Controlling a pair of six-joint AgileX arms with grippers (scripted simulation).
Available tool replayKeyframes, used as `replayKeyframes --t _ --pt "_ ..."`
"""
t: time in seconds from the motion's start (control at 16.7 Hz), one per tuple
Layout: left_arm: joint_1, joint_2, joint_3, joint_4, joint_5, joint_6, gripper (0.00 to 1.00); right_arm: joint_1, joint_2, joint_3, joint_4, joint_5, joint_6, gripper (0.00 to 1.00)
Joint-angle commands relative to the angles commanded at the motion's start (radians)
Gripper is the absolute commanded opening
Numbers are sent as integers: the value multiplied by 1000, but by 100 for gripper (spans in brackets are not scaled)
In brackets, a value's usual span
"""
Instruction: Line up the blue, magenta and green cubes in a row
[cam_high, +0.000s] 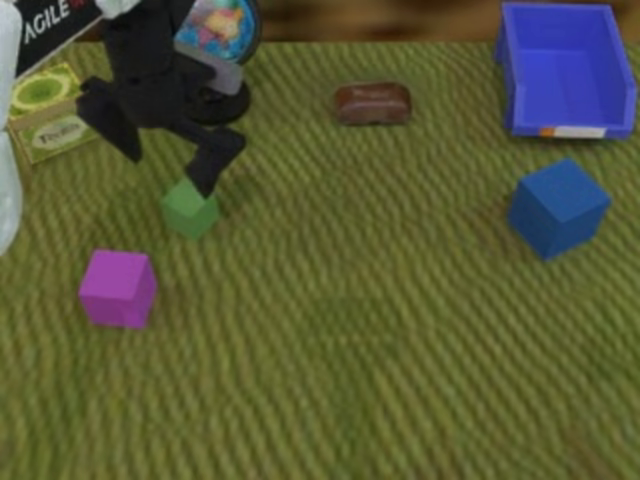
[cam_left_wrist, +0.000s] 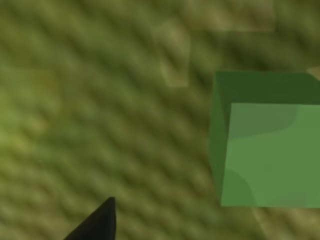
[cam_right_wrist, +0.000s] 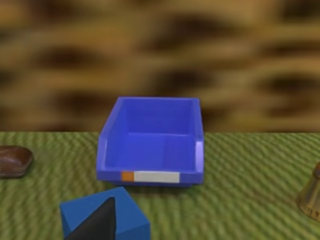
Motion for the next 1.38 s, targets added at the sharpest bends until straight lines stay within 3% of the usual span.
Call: replayKeyframes --t 0.36,0.66,1.38 --pt "-1 51 -180 241 1 0 100 0 0 0 0 0 0 100" --pt "-1 61 -204 268 1 0 100 0 0 0 0 0 0 100" --pt "-1 61 -204 268 1 0 10 0 0 0 0 0 0 100"
